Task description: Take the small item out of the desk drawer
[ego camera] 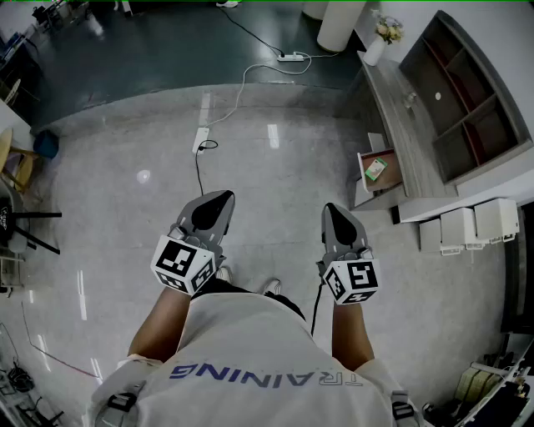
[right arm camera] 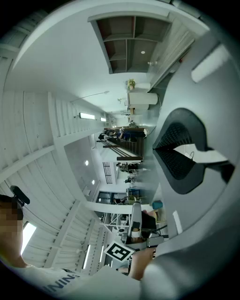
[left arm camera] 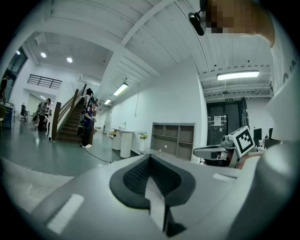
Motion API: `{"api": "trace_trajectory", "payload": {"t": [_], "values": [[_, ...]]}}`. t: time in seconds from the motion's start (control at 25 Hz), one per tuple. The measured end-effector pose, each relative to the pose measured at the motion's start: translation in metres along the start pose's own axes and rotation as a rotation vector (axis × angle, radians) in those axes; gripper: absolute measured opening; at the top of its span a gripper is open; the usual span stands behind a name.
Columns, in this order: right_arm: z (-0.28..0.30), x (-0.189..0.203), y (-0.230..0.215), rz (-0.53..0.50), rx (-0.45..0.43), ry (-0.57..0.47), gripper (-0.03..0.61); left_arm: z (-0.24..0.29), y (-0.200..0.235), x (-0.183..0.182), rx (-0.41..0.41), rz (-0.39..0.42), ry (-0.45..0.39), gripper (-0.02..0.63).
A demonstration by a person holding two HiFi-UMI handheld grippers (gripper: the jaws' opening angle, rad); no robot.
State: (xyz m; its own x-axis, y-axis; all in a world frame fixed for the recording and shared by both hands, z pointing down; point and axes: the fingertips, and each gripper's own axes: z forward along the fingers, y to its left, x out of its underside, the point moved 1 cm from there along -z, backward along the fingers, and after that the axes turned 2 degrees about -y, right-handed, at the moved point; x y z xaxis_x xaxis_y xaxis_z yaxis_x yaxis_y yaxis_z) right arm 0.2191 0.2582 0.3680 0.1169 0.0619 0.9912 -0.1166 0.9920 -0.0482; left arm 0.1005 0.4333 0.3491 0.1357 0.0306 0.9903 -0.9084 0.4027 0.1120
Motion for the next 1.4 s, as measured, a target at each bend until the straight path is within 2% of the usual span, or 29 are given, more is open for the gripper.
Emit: {"api": "trace_trajectory", "payload": {"t": [0.32, 0.6, 0.92, 1.12, 1.24, 1.4], "values": [[0.005, 0.003, 0.012, -0.009, -0.005, 0.011, 0.017, -0.005, 0.008, 0.003, 0.003, -0.004, 0.007, -0.002], [0.021, 0.005, 0.034, -0.017, -0.006, 0.024, 0.017, -0.019, 0.031, 0.002, -0.002, -0.015, 0.0, -0.002], [0.056, -0.006, 0.073, 0.007, 0.012, -0.023, 0.017, -0.042, 0.086, -0.004, -0.005, -0.014, -0.019, -0.002], [0.074, 0.009, 0.093, 0.015, 0.029, 0.025, 0.017, -0.046, 0.118, 0.008, -0.002, -0.049, 0.0, -0.002], [0.086, 0.009, 0.092, 0.017, 0.029, 0.035, 0.017, -0.036, 0.125, 0.007, 0.017, -0.054, 0.008, -0.002], [0.104, 0.008, 0.064, 0.024, 0.043, 0.036, 0.017, -0.002, 0.128, 0.003, 0.032, -0.05, 0.006, -0.002]]}}
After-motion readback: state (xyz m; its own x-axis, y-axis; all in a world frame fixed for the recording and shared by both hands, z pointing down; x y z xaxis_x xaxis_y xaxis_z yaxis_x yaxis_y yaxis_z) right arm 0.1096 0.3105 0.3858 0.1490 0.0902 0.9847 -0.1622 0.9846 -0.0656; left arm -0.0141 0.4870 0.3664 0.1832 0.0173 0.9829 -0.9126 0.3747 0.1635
